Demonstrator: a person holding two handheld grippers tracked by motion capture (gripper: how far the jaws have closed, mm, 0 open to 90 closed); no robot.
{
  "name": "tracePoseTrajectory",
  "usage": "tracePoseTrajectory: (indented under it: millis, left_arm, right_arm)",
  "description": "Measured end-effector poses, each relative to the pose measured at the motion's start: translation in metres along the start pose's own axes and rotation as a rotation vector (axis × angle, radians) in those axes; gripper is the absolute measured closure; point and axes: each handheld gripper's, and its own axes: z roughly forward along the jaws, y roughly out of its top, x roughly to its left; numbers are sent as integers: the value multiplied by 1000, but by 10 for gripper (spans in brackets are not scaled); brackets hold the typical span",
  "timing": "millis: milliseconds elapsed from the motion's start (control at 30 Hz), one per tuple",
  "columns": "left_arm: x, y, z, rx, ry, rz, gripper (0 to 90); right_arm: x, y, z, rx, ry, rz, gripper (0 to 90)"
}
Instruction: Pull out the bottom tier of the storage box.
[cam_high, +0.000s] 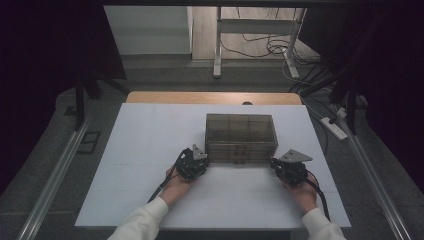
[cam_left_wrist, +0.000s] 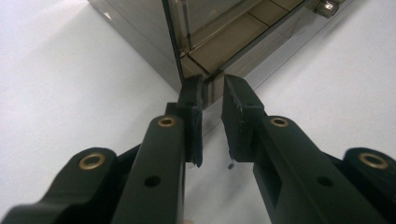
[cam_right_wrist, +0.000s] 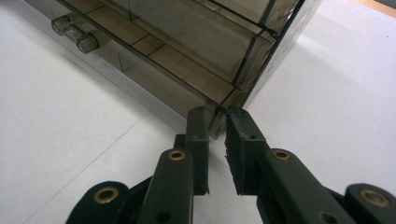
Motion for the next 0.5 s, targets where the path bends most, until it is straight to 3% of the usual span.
tracePoseTrajectory:
  millis: [500]
  left_arm:
    - [-1, -1, -2, 5, -11, 3, 777]
  right_arm:
    - [1, -1, -2, -1, 5, -3, 783]
